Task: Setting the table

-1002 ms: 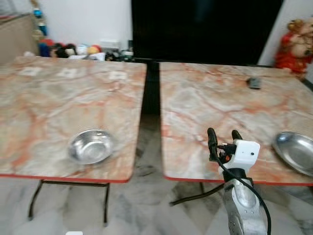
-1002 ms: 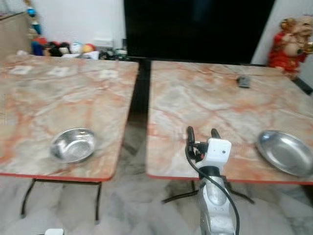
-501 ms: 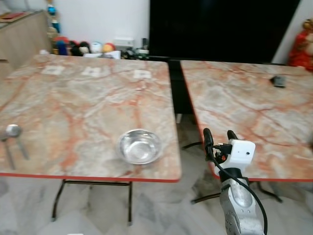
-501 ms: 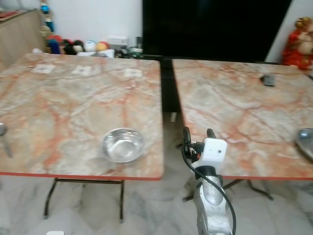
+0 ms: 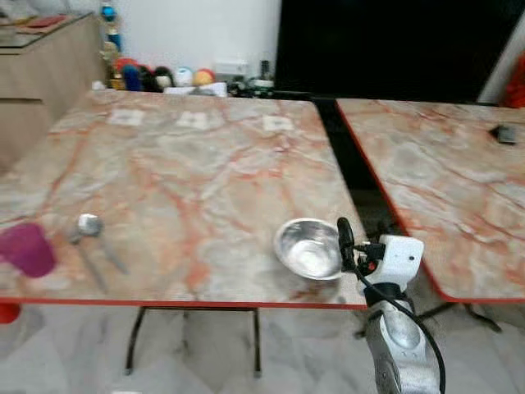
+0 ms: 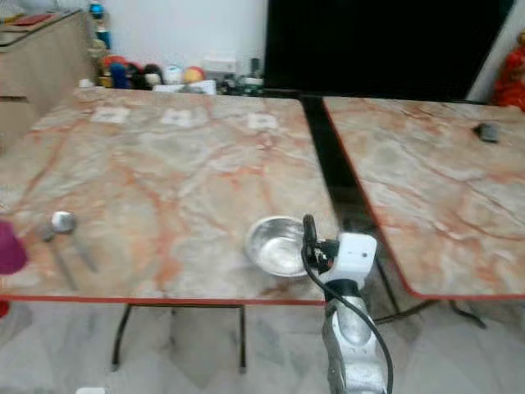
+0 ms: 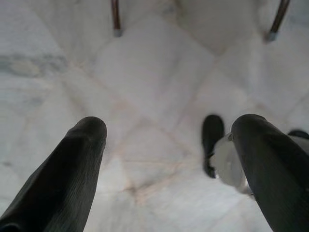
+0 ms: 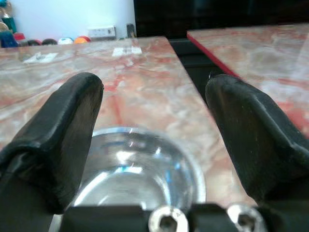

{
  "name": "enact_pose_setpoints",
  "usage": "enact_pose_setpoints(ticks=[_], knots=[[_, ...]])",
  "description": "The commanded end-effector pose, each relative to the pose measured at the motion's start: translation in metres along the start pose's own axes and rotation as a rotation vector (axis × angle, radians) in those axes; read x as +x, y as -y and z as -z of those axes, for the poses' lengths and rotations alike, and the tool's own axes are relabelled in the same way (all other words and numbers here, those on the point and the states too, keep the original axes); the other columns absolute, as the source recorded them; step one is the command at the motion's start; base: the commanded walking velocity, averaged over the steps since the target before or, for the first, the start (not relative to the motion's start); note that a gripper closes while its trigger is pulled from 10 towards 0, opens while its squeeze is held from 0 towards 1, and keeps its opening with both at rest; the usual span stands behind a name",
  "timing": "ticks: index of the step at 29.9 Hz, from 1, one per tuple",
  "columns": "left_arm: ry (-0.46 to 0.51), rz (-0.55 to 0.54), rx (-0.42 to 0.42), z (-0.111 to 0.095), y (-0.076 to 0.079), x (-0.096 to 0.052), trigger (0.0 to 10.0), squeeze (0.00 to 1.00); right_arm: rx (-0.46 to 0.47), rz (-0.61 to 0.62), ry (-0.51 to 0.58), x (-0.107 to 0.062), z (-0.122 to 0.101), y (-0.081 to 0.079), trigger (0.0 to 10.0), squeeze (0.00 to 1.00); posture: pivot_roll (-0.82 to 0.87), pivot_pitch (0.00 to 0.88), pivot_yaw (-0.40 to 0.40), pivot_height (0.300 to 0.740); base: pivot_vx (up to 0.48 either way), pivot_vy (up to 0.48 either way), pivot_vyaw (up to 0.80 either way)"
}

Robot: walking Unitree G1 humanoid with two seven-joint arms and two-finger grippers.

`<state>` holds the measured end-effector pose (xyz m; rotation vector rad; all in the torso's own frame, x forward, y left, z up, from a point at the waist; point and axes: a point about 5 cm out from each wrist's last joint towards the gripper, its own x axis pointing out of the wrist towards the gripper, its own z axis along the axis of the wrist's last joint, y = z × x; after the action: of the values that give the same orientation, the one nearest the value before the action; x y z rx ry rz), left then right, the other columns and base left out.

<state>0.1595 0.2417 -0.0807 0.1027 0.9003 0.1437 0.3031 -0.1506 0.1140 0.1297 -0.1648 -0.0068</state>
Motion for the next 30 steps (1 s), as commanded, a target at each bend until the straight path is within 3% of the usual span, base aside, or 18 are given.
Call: enact_pose_setpoints(ticks=[1,19,30], knots=[[-0.009,0.017,-0.009,0.0035,0.0064,-0.0005,10.0,0.0,-0.004,0.033,-0.009,-0.0028,0.0013,0.01,10.0,0.0,0.01,0.07,-0.038,0.74,0.0,0.0,0.0],[0.004,0.031,0.002,-0.0008,0.01,0.0008,10.0,0.0,0.001,0.029,-0.011,-0.0017,0.0011,0.009,10.0,0.0,0.01,0.074,-0.04,0.74,0.0,0.0,0.0],[0.002,0.032,0.005,0.0,0.0105,0.0006,10.0,0.0,0.004,0.03,-0.017,-0.0031,0.0026,0.0087,10.0,0.0,0.01,0.077,-0.039,0.74,0.303,0.0,0.0]])
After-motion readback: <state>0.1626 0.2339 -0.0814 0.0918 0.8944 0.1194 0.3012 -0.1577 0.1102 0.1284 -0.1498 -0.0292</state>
